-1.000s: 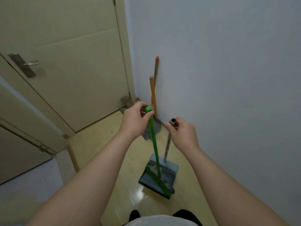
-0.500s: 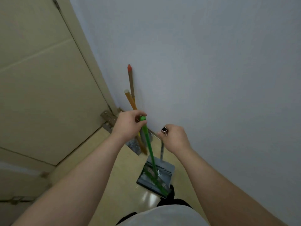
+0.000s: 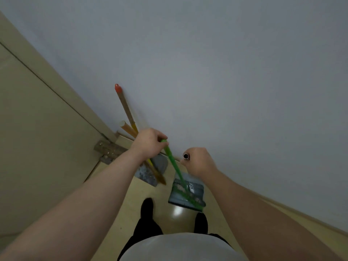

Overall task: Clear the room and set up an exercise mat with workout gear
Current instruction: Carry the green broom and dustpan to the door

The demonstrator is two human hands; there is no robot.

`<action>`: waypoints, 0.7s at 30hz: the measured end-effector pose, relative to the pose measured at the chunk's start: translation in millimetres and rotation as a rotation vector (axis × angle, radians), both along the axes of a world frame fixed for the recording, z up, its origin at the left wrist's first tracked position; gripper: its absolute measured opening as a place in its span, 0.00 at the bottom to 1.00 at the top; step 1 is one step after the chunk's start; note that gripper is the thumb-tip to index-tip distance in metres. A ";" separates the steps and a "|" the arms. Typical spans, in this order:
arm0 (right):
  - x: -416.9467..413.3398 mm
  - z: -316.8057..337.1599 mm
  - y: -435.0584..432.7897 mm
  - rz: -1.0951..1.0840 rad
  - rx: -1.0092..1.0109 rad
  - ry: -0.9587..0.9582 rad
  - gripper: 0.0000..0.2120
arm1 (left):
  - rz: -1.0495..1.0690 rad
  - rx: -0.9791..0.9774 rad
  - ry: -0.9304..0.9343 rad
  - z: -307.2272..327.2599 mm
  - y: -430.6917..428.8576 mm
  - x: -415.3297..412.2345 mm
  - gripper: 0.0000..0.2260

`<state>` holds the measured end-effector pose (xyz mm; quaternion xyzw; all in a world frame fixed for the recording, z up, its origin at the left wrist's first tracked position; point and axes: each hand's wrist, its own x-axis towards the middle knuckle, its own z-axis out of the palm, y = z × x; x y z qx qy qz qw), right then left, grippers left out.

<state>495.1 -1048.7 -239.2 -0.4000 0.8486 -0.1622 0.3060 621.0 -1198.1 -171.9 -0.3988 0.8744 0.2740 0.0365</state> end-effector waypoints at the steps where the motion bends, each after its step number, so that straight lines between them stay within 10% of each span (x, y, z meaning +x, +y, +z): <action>1: -2.3 -3.7 -8.2 0.003 0.015 0.004 0.20 | -0.035 0.001 -0.022 -5.9 -12.6 -4.9 0.14; 21: 32.9 -99.6 -152.4 -0.227 0.281 0.033 0.08 | -0.348 0.109 -0.061 -145.6 -190.7 -63.1 0.14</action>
